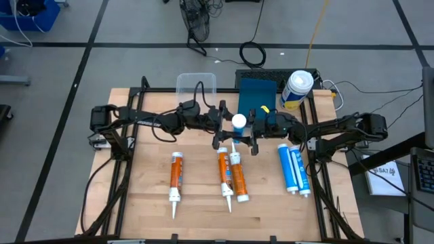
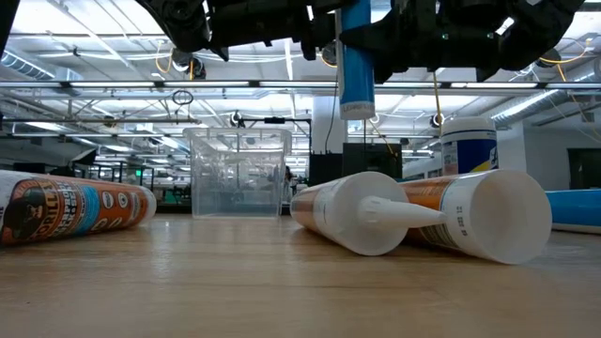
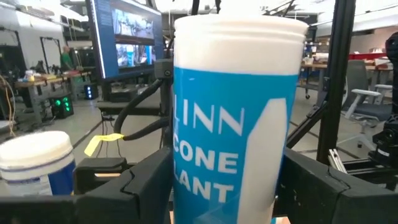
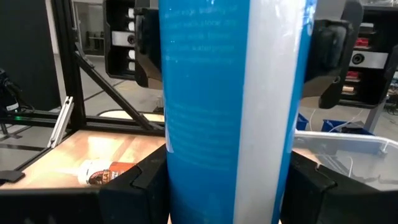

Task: Pick & place silicon tubes, Sealant and Lysol wipes
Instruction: Put the left blue sealant into the transparent bin

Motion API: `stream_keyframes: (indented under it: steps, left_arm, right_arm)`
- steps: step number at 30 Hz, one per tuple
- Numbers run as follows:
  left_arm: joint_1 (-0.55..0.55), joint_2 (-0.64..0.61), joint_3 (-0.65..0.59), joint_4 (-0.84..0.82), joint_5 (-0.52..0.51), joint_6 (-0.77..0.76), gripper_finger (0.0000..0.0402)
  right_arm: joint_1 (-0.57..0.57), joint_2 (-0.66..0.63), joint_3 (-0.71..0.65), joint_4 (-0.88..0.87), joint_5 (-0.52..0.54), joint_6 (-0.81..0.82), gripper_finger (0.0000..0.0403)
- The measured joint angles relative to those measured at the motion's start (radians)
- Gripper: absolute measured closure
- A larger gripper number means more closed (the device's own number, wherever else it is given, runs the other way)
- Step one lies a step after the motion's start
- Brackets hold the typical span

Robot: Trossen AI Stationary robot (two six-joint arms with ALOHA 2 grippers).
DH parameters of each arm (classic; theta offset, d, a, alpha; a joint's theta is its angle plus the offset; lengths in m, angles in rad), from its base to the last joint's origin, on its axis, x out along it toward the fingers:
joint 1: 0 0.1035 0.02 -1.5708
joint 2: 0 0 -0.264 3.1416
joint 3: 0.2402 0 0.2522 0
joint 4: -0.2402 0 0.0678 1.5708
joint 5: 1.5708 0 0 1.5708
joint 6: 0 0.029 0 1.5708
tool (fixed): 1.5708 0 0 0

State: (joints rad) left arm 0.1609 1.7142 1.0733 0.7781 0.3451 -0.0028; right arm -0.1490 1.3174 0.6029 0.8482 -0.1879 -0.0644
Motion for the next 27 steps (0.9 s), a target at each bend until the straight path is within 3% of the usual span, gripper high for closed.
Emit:
stream_keyframes:
  steps: [27]
  left_arm:
    - [0.0, 0.0, 0.0, -0.032, -0.081, -0.009, 0.0147]
  right_arm:
    - [0.0, 0.0, 0.0, 0.003, 0.011, 0.036, 0.0202]
